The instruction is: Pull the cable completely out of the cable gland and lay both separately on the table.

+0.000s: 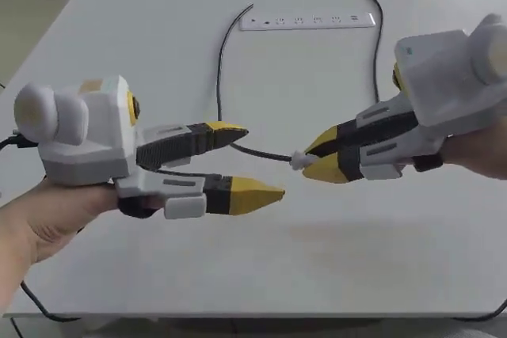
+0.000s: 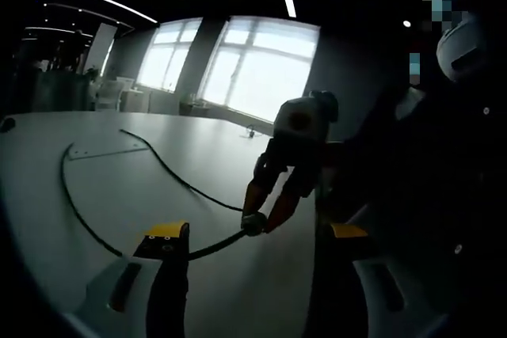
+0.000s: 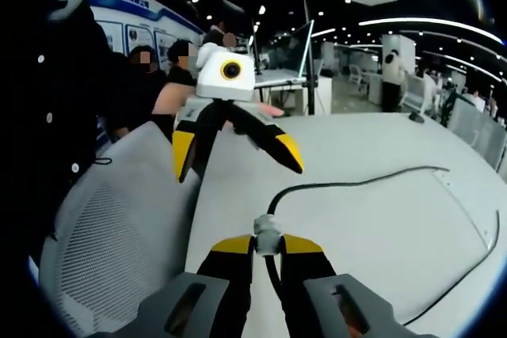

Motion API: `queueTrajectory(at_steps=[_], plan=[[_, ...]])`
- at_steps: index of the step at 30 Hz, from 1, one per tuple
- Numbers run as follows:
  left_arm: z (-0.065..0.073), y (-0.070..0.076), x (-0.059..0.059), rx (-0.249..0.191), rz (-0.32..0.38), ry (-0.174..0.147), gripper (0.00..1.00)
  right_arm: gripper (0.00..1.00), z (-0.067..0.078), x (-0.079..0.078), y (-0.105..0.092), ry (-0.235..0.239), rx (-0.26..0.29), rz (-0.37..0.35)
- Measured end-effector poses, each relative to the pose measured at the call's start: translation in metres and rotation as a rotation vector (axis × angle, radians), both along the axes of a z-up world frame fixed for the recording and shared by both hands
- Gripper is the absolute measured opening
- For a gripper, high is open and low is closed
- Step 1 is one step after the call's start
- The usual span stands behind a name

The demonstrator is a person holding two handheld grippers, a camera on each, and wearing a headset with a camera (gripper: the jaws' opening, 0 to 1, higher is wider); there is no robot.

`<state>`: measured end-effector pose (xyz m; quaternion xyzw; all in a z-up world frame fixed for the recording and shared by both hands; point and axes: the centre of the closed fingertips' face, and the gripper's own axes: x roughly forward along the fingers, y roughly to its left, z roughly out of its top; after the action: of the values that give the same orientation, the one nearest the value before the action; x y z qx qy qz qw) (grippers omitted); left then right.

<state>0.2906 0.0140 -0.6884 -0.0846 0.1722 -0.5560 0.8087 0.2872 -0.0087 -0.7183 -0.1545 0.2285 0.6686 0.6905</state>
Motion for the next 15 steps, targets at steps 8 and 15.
queueTrajectory(at_steps=[8,15], plan=[[-0.001,-0.015,-0.006,-0.03,-0.082,0.02,0.59,0.07,0.007,-0.016,0.004,0.004,0.005,0.065],[-0.006,-0.021,-0.013,-0.034,-0.134,0.042,0.44,0.06,0.012,-0.023,0.006,0.009,0.018,0.094]])
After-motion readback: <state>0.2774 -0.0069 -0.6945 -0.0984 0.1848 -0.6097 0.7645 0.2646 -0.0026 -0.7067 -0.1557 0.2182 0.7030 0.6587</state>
